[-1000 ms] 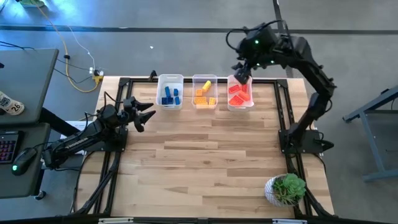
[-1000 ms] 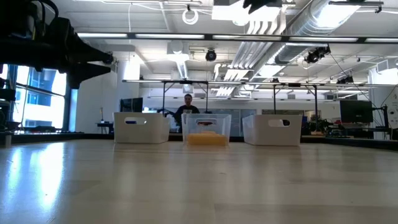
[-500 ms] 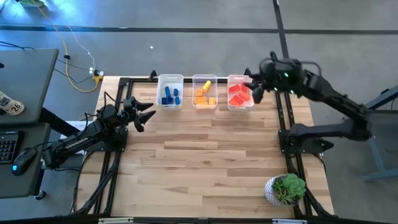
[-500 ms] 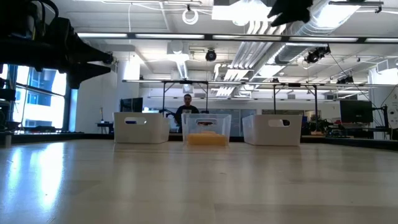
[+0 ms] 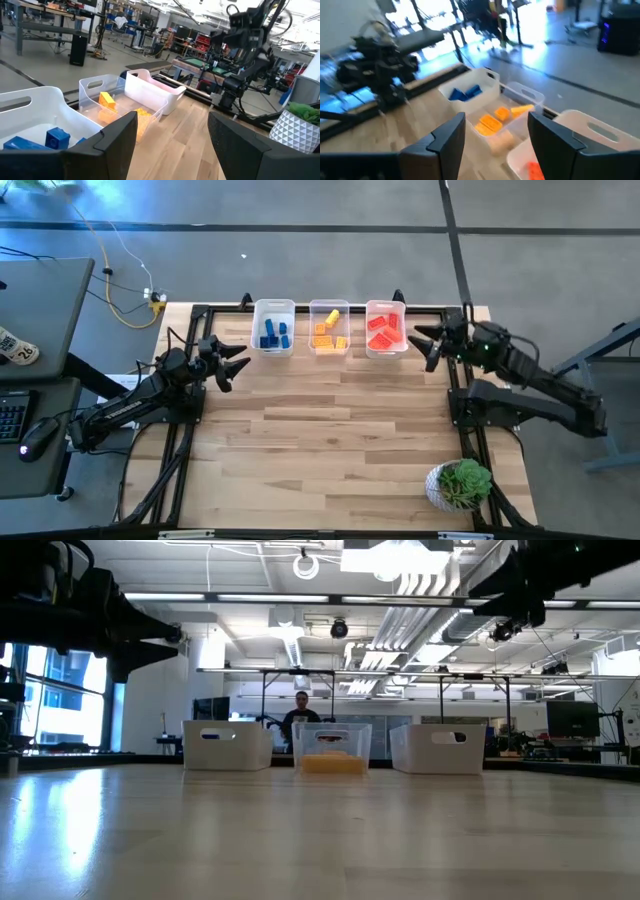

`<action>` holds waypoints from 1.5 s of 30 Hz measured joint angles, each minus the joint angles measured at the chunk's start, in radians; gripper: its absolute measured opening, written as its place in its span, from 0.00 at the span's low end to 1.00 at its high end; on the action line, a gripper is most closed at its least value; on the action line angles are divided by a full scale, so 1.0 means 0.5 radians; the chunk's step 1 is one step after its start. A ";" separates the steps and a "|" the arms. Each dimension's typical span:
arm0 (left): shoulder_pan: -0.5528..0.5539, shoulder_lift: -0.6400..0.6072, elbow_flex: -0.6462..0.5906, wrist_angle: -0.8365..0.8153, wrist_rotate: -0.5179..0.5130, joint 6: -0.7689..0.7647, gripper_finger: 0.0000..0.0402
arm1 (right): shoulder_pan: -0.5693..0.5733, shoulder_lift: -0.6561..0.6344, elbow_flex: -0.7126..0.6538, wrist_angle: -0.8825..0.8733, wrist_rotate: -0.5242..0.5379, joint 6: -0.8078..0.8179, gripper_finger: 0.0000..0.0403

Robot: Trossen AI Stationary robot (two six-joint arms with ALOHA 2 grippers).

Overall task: Sort & place blocks by color
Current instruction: Return to Home Position

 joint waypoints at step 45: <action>0.000 0.000 0.001 0.000 0.001 0.613 0.58 | 0.000 -0.427 -1.163 0.852 -0.180 0.348 0.50</action>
